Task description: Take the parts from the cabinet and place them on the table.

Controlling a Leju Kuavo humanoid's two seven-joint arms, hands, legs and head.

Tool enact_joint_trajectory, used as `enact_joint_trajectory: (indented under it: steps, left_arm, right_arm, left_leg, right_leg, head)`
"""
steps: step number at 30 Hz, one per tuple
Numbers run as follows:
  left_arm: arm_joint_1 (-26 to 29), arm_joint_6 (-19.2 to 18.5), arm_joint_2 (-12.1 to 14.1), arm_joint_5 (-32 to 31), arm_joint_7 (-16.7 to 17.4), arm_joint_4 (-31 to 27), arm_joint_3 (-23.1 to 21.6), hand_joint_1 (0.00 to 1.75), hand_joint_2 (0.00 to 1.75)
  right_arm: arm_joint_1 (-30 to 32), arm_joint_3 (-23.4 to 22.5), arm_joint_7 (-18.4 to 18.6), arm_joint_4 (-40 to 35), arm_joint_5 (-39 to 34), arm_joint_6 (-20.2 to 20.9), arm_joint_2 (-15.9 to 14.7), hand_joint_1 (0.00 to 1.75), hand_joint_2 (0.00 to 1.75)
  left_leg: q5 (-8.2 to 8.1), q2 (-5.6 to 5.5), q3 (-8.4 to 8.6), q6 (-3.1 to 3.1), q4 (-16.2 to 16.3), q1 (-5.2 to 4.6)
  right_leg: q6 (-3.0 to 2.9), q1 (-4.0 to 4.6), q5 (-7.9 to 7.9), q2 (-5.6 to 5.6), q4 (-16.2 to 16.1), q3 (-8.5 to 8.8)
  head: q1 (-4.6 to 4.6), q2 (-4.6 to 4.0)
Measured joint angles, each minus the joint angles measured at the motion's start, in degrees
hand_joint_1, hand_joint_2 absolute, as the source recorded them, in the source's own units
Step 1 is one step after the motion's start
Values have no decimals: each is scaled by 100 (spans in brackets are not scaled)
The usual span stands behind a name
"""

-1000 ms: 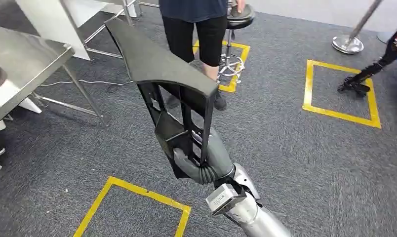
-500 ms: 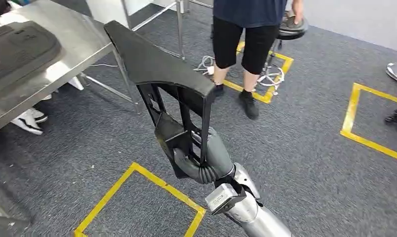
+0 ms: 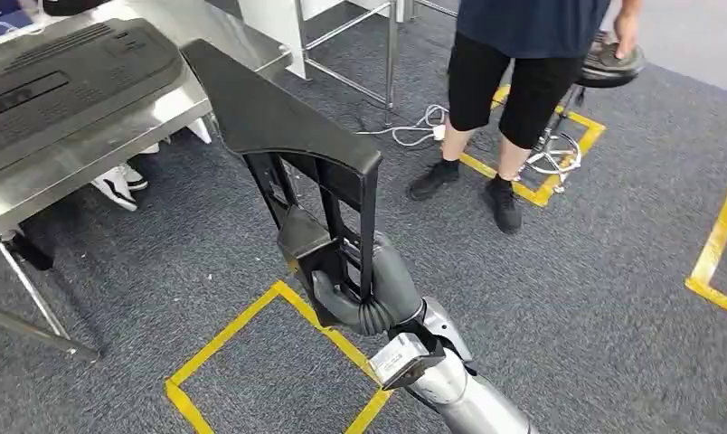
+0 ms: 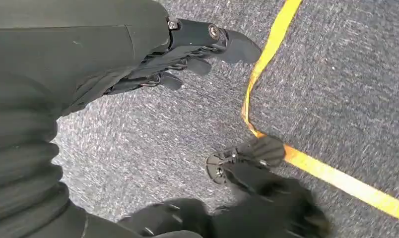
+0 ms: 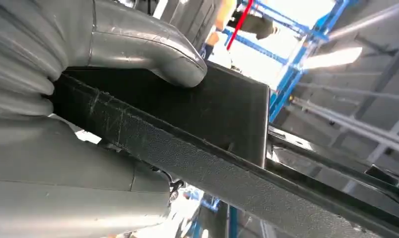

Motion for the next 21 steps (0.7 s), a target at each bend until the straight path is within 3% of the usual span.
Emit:
enact_joint_trajectory:
  steps: [1,4,5,6,7,8,9,10,11,12,14,15,16,17,18,19,21]
  left_arm:
    - [-11,0,2,7,-9,-2,4,0,175]
    - [-15,0,2,17,-35,-2,44,0,175]
    - [-14,0,-2,15,-46,-2,44,0,175]
    - [-21,0,-13,11,-74,-2,44,0,175]
    - [-42,0,-9,11,-105,-6,46,0,175]
    - [-69,0,-13,13,-136,-9,48,0,175]
    - [-82,0,-17,11,-162,-9,48,0,175]
    - [-84,0,-22,13,-182,-9,50,0,175]
    - [-80,0,-22,13,-203,-9,55,0,175]
    - [-72,-2,-24,13,-227,-9,61,0,175]
    - [-72,-9,-37,11,-267,-9,79,0,175]
    - [-73,-9,-46,9,-280,-9,85,0,175]
    - [-74,11,-46,-9,-293,-9,94,0,175]
    - [-72,44,-44,-30,-304,-9,101,0,175]
    - [-66,50,-39,-33,-308,-9,103,0,175]
    - [-63,57,-39,-35,-310,-9,105,0,175]
    - [-64,68,-44,-39,-315,-9,114,0,175]
  right_arm:
    - [-20,0,4,0,-7,0,-2,175,175]
    - [-30,9,4,4,-9,2,6,175,175]
    - [-44,7,4,2,-9,4,13,175,175]
    - [-50,15,4,4,-7,4,13,175,175]
    - [-51,15,0,4,-17,4,4,175,175]
    - [-44,15,4,7,-28,4,-15,175,175]
    - [-39,15,9,13,-42,4,-35,175,175]
    - [-29,18,9,22,-44,4,-46,175,175]
    - [-22,17,11,24,-48,4,-52,175,175]
    - [-23,17,11,24,-52,4,-57,175,175]
    - [-26,17,11,22,-52,4,-59,175,175]
    - [-30,20,11,22,-50,4,-59,175,175]
    - [-30,24,13,22,-50,4,-52,175,175]
    - [-32,24,11,22,-44,4,-55,175,175]
    - [-28,24,13,22,-42,4,-52,175,175]
    - [-28,24,13,22,-37,4,-52,175,175]
    - [-29,24,13,22,-33,4,-50,175,175]
  left_leg:
    - [33,-130,-17,75,-27,14]
    - [31,-373,-78,148,-32,-32]
    - [65,-460,-43,212,-75,42]
    - [75,-544,-49,239,-80,48]
    - [95,-578,-61,295,-80,53]
    - [104,-670,-78,313,-80,53]
    - [111,-752,-96,323,-79,52]
    - [115,-821,-104,328,-79,51]
    - [116,-879,-104,327,-79,52]
    - [119,-919,-101,323,-78,52]
    - [132,-987,-93,300,-76,55]
    - [144,-1009,-98,279,-76,52]
    - [135,-1027,-115,239,-57,4]
    - [124,-1025,-134,238,-48,-7]
    - [132,-1015,-137,320,-52,-3]
    - [149,-1001,-132,335,-65,-2]
    - [171,-995,-113,303,-97,5]
  right_leg:
    - [32,59,-19,-60,17,0]
    - [81,54,-34,-275,-35,51]
    - [146,49,-83,-191,-2,26]
    - [137,18,-189,218,175,-39]
    - [98,7,-353,461,517,-196]
    - [67,2,-543,586,1007,-445]
    - [54,-4,-690,631,1460,-694]
    - [71,-6,-756,649,1770,-878]
    - [114,-7,-706,653,1801,-938]
    - [174,-16,-547,653,1536,-855]
    - [280,-48,-104,665,531,-410]
    - [279,-64,20,709,119,-226]
    - [197,-30,57,725,65,-226]
    - [146,-56,93,720,42,-197]
    - [132,-50,102,721,44,-214]
    - [108,-37,117,722,44,-220]
    - [87,-24,128,731,46,-223]
  head:
    - [4,0]
    - [15,0]
    - [24,0]
    - [24,0]
    - [33,0]
    - [44,2]
    - [48,0]
    - [44,0]
    - [48,0]
    - [48,0]
    - [48,0]
    - [50,0]
    - [46,0]
    - [41,2]
    - [37,0]
    - [39,0]
    - [39,0]
